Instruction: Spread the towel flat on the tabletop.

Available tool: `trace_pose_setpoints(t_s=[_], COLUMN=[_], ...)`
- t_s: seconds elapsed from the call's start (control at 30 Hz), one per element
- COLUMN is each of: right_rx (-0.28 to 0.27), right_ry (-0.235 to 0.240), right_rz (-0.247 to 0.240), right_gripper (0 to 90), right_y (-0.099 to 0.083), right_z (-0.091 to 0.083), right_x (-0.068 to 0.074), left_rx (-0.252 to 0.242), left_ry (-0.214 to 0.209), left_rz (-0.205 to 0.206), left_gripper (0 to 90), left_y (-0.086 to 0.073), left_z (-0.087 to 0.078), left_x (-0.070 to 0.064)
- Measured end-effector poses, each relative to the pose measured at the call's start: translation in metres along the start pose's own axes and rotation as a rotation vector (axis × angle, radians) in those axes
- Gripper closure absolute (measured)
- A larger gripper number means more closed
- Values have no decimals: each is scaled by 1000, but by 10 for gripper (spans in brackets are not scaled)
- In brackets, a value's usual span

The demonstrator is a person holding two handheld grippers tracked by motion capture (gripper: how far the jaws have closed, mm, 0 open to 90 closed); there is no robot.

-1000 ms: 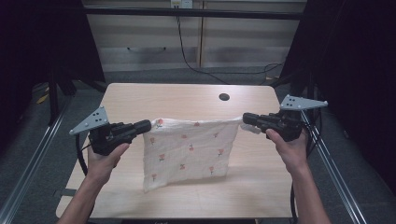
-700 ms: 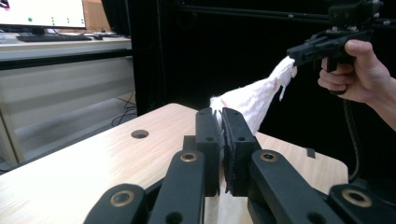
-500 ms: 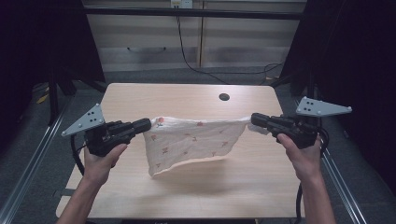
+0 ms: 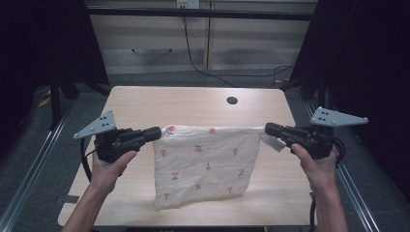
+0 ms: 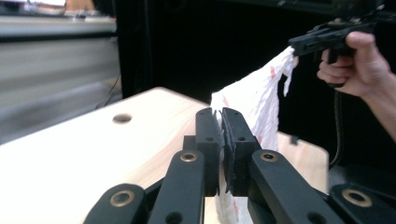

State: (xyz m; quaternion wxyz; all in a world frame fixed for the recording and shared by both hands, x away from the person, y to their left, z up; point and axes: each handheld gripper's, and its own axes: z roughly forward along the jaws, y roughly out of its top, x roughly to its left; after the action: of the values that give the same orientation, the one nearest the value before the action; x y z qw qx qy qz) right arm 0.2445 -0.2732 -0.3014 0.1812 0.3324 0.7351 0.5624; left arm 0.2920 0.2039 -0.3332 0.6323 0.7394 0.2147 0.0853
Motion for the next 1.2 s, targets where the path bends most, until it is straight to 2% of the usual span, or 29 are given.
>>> trace_pose_setpoints(t_s=[0.03, 0.07, 0.1, 0.13, 0.37, 0.6, 0.67, 0.9, 1.03, 1.13, 1.17, 1.2], right_rx=[8, 8, 31, 38, 68, 85, 98, 129, 157, 176, 176, 215], right_ry=[4, 4, -5, -2, -9, -13, -16, -20, -27, -23, -23, -12], right_rz=[15, 15, 34, 43, 79, 95, 103, 129, 142, 162, 162, 153], right_gripper=[880, 880, 880, 880, 880, 880, 880, 879, 879, 879, 879, 879], right_y=[-4, -4, -11, -13, -20, -22, -24, -36, -42, -48, -48, -56], right_z=[6, 6, 16, 21, 46, 55, 60, 76, 91, 106, 106, 118], right_x=[-5, -5, -14, -18, -37, -46, -51, -64, -75, -86, -86, -95], left_rx=[23, 23, 27, 46, 66, 96, 112, 145, 165, 187, 187, 206], left_ry=[15, 15, 19, 37, 67, 87, 95, 120, 143, 136, 136, 149], left_rz=[-21, -21, -41, -44, -62, -69, -93, -120, -140, -164, -164, -172], left_gripper=[864, 863, 863, 863, 863, 863, 863, 863, 862, 857, 857, 858], left_y=[-7, -7, -11, -15, -18, -24, -29, -42, -50, -58, -58, -63], left_z=[7, 7, 11, 16, 25, 34, 41, 57, 63, 69, 69, 72], left_x=[9, 9, 14, 22, 37, 45, 53, 71, 84, 95, 95, 100])
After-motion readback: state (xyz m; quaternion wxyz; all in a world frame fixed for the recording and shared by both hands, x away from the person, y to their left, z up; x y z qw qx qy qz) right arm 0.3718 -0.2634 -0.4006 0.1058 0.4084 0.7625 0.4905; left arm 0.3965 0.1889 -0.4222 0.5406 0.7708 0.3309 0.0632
